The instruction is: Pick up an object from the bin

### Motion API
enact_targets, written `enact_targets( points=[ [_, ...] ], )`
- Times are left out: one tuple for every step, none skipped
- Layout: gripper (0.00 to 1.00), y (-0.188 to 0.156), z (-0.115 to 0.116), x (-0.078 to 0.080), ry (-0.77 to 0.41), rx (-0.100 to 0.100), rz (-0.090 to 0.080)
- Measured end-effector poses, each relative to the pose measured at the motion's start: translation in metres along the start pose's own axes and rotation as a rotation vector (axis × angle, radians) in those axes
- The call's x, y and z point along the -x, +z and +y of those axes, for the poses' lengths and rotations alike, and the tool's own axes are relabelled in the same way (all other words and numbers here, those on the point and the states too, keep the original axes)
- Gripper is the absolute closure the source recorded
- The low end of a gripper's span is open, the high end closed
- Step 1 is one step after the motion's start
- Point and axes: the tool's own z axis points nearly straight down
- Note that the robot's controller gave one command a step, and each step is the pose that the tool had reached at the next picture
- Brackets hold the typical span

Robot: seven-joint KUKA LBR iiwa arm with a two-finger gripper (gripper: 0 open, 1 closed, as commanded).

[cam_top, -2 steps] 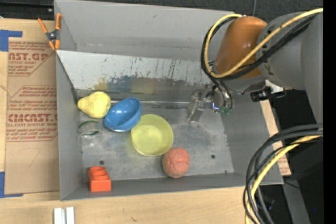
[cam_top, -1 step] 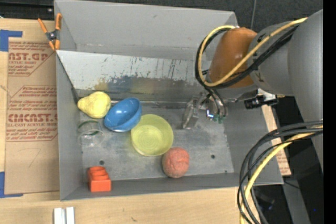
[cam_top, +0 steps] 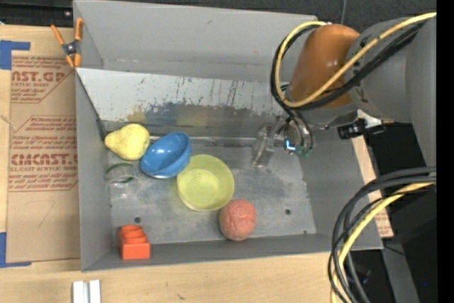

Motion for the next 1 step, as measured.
enact_targets(
  points=[
    [1.0,-0.0525,0.0004,0.0005,-0.001,-0.001,-0.003]
  ],
)
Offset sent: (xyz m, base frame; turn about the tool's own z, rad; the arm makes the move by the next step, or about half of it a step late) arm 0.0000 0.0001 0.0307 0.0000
